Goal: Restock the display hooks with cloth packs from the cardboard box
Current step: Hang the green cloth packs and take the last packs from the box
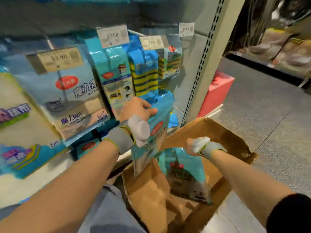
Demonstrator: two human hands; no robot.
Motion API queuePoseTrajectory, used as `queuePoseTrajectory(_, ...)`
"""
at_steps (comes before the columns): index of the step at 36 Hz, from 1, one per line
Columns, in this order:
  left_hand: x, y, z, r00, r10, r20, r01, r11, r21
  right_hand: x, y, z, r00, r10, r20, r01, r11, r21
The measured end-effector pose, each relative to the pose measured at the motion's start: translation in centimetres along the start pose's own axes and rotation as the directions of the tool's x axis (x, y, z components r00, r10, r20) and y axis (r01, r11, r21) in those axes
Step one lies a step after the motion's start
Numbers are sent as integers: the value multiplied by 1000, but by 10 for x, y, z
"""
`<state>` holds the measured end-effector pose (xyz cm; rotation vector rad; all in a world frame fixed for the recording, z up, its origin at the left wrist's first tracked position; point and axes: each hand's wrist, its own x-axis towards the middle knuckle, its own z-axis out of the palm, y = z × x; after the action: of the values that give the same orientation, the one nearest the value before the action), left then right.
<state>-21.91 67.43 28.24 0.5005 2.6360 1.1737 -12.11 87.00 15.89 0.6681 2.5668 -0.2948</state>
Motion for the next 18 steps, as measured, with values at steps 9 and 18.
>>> queuePoseTrajectory(9, -34, 55, -117, 965, 147, -216, -126, 986, 106, -64, -63, -122, 973, -141, -185, 166, 978, 127)
queuePoseTrajectory(18, -57, 96, -220, 931, 237, -278, -165, 951, 260, -125, -109, -235, 834, -377, -404, 399, 916, -31)
